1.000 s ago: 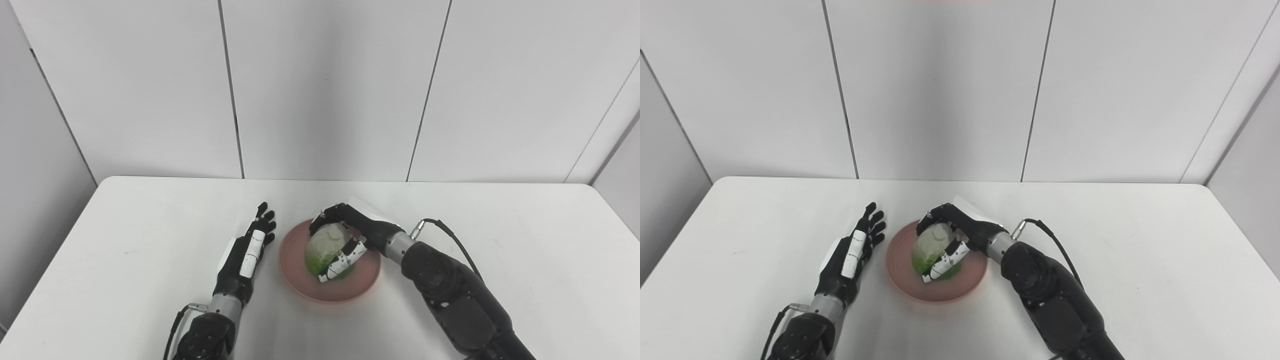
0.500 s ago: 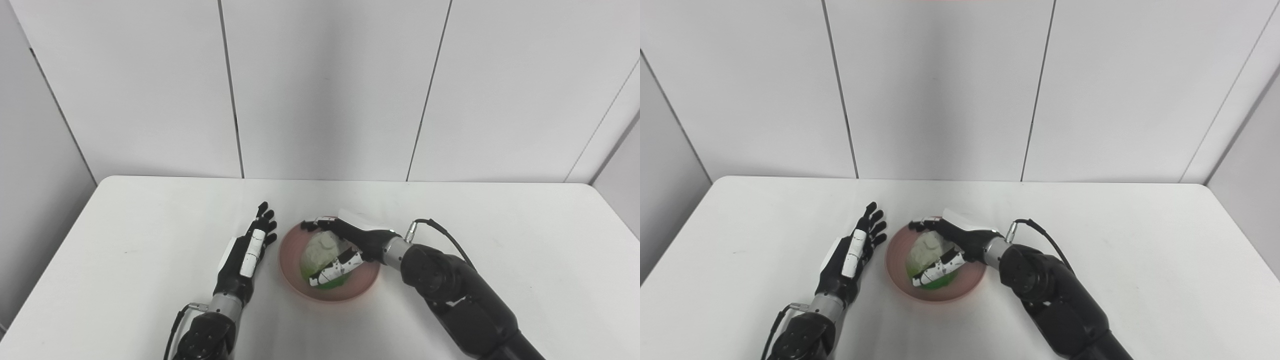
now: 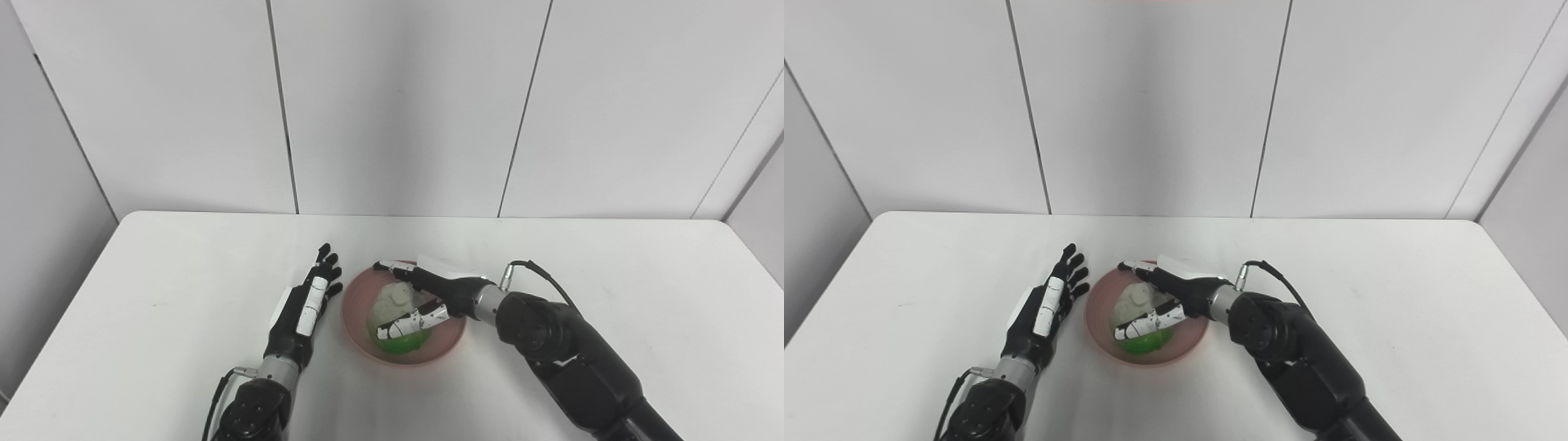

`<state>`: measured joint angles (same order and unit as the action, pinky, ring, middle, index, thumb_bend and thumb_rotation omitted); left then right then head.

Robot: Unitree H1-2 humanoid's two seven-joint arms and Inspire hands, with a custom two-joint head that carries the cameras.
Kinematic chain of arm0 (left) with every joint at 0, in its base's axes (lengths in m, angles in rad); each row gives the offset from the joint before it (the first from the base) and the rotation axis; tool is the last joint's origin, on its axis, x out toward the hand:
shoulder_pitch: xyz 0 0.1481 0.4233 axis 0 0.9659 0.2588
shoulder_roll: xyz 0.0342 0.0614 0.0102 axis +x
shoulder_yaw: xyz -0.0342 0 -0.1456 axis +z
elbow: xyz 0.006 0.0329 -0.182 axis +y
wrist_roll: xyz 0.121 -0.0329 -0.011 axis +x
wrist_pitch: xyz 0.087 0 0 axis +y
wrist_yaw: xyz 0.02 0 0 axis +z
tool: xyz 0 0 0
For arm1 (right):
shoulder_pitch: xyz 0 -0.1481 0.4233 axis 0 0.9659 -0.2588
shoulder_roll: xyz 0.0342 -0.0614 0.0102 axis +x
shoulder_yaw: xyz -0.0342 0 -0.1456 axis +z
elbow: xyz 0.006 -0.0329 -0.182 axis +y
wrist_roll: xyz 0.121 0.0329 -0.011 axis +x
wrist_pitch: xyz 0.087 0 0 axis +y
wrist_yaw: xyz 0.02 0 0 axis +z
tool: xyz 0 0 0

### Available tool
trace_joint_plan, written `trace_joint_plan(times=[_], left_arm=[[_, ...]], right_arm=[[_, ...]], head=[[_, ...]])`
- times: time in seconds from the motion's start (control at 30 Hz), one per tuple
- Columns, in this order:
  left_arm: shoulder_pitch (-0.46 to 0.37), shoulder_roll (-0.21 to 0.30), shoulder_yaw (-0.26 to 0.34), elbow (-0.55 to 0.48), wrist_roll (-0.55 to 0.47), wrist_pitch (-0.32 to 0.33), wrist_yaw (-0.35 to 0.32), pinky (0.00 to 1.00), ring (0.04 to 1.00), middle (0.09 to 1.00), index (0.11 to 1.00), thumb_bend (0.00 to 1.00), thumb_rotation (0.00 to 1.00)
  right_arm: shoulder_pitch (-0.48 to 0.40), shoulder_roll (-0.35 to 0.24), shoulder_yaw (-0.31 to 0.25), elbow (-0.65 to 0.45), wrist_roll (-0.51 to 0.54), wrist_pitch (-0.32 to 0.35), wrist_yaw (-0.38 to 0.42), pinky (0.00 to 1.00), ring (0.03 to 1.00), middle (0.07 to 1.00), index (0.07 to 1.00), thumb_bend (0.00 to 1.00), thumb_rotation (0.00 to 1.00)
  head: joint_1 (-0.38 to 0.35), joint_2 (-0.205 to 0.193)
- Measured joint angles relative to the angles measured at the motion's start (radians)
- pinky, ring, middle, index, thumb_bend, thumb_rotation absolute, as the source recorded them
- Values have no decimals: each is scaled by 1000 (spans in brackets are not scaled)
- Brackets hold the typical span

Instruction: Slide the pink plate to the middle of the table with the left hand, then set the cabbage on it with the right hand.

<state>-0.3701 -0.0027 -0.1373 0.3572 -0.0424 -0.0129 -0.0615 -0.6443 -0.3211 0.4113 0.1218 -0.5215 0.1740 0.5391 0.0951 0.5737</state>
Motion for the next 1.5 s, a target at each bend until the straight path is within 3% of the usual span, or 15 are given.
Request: trace_joint_plan(times=[0.23,0.4,0.5,0.63,0.73,0.83,1.07,1.27,1.5], left_arm=[[1,0,0,2,-1,2,-1,932,964,977,977,850,1000],[2,1,-1,0,0,3,-4,981,980,986,980,911,1000],[4,2,0,-1,-4,4,-23,996,986,993,988,910,1000],[6,2,1,0,-2,2,-27,984,976,982,983,889,1000],[13,6,1,-9,16,-1,-21,973,963,976,981,890,1000],[18,11,4,-13,23,-6,-14,954,949,968,979,865,1000],[26,8,9,-15,23,-17,-4,953,948,966,979,852,1000],[33,-11,27,-11,22,-39,10,963,965,980,992,828,1000],[57,-16,35,-41,26,-38,16,958,976,981,992,802,1000]], right_arm=[[0,-9,-99,-55,44,-22,-63,843,940,971,991,907,738],[11,-3,-199,-94,96,-28,-135,893,980,1000,1000,889,970],[35,10,-269,-124,151,-25,-171,922,996,1000,1000,885,996],[116,44,-358,-127,255,-3,-207,965,1000,1000,1000,813,1000],[198,73,-398,-96,322,-9,-241,950,1000,1000,1000,823,1000],[249,95,-416,-54,333,-31,-296,958,1000,1000,1000,832,1000],[277,142,-443,12,369,-191,-424,987,1000,1000,1000,801,1000],[310,160,-443,40,385,-215,-457,997,994,1000,1000,691,1000],[348,168,-450,44,464,-213,-454,1000,1000,1000,1000,641,1000]], head=[[-12,-12],[-14,-31],[-14,-40],[-9,-51],[-14,-60],[-14,-64],[-12,-81],[-5,-89],[2,-97]])
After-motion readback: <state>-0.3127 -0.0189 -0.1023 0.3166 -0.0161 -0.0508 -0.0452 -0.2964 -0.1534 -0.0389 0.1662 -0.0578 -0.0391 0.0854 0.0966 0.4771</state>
